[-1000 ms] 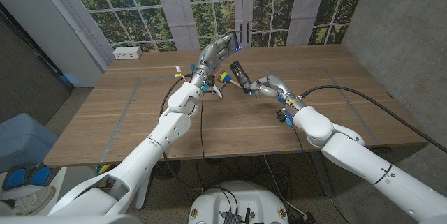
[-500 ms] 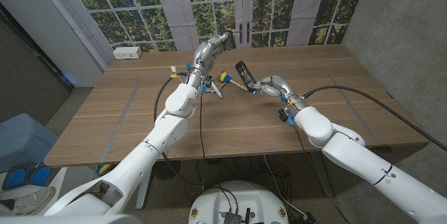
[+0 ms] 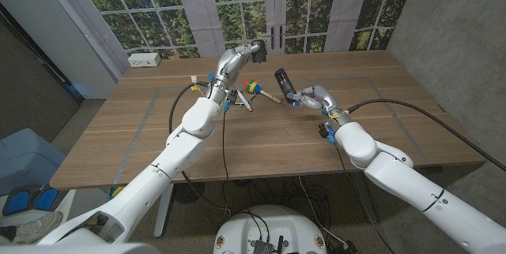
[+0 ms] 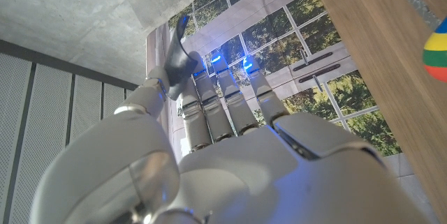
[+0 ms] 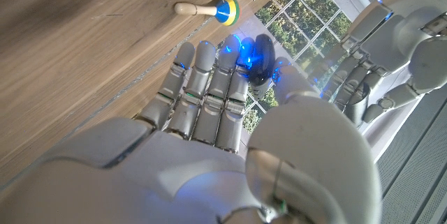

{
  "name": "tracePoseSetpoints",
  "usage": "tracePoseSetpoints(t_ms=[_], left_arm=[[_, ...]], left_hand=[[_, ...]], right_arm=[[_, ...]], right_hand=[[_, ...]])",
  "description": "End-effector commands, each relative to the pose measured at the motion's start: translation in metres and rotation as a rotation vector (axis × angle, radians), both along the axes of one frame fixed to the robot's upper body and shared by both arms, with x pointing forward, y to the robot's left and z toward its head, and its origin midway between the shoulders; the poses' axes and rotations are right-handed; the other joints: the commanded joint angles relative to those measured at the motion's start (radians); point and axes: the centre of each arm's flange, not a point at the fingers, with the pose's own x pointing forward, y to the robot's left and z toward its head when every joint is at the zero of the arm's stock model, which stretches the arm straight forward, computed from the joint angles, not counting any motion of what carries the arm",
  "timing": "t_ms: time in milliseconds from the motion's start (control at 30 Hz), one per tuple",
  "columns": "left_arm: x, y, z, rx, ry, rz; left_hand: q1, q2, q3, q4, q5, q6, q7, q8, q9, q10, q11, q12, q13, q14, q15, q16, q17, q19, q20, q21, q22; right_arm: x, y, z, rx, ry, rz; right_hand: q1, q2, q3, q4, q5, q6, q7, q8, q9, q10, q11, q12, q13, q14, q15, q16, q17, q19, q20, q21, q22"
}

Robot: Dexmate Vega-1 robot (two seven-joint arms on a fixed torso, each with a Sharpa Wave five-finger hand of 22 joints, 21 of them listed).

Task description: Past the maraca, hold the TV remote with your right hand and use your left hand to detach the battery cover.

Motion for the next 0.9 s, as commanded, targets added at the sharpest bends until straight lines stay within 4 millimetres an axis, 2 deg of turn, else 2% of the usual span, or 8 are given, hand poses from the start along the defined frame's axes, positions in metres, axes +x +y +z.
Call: tracePoseSetpoints(t_ms=[33,67,133,300,667,900], left_arm=[[-0.008,0.006,-0.009,0.116,0.018,0.008],[-0.009,0.007,-0.011,0.126,0.019,0.019],[-0.011,0.009,-0.012,0.154,0.026,0.045],[-0.017,0.012,-0.015,0.202,0.046,0.102],[-0.031,0.019,-0.019,0.292,0.043,0.291],[-0.038,0.018,-0.021,0.36,0.005,0.434]], left_hand=[[0.035,0.019,-0.002,-0.001,0.013,0.066,0.049,-0.005,0.014,0.023,0.012,0.009,0.008,0.044,-0.137,0.036,0.014,0.082,-0.051,0.041,0.007],[0.04,0.02,-0.003,-0.001,0.013,0.068,0.056,-0.006,0.017,0.028,0.017,0.012,0.008,0.051,-0.138,0.044,0.02,0.102,-0.064,0.051,0.009],[0.047,0.022,-0.004,-0.001,0.014,0.068,0.056,-0.007,0.021,0.031,0.018,0.013,0.009,0.055,-0.133,0.052,0.027,0.117,-0.07,0.061,0.012],[0.054,0.022,-0.004,-0.003,0.015,0.069,0.059,-0.007,0.025,0.034,0.021,0.014,0.01,0.057,-0.133,0.06,0.035,0.11,-0.073,0.063,0.015],[0.055,0.007,-0.003,0.0,0.017,0.074,0.053,-0.015,0.034,-0.01,0.014,-0.008,0.004,-0.006,-0.124,0.026,0.024,-0.011,-0.007,0.026,0.014],[0.053,-0.001,-0.004,-0.004,0.016,0.081,0.052,-0.023,0.036,-0.057,0.015,-0.031,-0.004,-0.061,-0.117,-0.008,0.005,-0.05,0.013,0.012,0.008]], right_arm=[[-0.001,-0.014,-0.005,0.009,-0.005,-0.085],[-0.001,-0.015,-0.005,0.009,0.0,-0.09],[-0.002,-0.017,-0.006,0.006,0.01,-0.106],[-0.004,-0.02,-0.007,-0.02,0.032,-0.153],[-0.017,-0.02,-0.013,-0.104,0.009,-0.312],[-0.022,-0.016,-0.018,-0.155,-0.022,-0.38]], right_hand=[[0.065,0.062,0.011,-0.005,0.007,0.006,0.0,0.003,0.0,0.003,-0.001,0.005,-0.001,-0.002,-0.131,0.01,0.003,-0.004,0.003,0.007,0.001],[0.064,0.062,0.012,-0.005,0.007,0.008,0.001,0.003,-0.001,0.002,-0.001,0.006,0.0,-0.002,-0.131,0.01,0.002,-0.004,0.004,0.008,0.001],[0.063,0.061,0.012,-0.005,0.008,0.007,0.002,0.002,-0.001,0.005,0.001,0.006,-0.002,-0.002,-0.131,0.011,0.002,-0.004,0.004,0.01,0.001],[0.061,0.06,0.014,-0.005,0.01,0.008,0.003,0.003,0.0,0.005,0.002,0.007,-0.002,-0.002,-0.131,0.012,0.002,-0.005,0.006,0.013,0.001],[0.058,0.058,0.016,-0.004,0.015,0.005,0.002,0.002,0.004,0.001,0.003,0.008,-0.002,-0.004,-0.13,0.019,0.003,-0.008,0.008,0.02,0.0],[0.056,0.058,0.018,-0.005,0.018,0.006,0.001,0.001,0.004,0.003,0.002,0.01,-0.005,-0.007,-0.13,0.022,0.003,-0.009,0.008,0.024,-0.001]])
